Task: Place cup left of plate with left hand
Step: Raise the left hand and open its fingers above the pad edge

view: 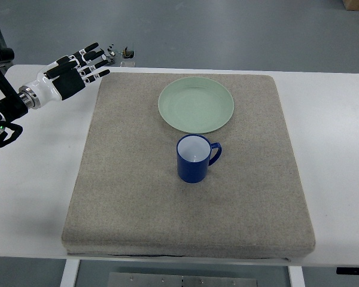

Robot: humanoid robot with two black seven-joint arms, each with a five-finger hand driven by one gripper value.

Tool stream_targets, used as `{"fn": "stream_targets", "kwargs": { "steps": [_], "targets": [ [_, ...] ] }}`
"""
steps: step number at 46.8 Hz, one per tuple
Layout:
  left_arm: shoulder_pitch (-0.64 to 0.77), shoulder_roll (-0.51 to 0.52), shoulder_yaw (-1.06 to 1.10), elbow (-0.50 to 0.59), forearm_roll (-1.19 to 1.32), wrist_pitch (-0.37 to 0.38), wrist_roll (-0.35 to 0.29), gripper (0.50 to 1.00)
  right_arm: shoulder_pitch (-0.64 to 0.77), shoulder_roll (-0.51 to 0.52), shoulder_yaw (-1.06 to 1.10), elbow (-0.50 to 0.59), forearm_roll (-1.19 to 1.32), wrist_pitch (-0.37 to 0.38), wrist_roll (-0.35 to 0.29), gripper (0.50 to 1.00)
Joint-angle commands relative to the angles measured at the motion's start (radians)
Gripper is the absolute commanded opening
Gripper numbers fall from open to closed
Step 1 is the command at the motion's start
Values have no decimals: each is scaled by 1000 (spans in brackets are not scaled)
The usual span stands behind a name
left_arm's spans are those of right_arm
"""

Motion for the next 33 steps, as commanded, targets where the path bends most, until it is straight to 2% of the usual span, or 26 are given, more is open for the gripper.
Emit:
{"fn": "stream_targets", "kwargs": {
  "steps": [1,33],
  "targets": [
    [1,0,1,-3,2,-2,-1,1000,0,0,1,0,0,1,0,934],
    [2,9,-9,2,2,-17,-16,1000,0,0,-1,0,0,0,0,934]
  ]
}}
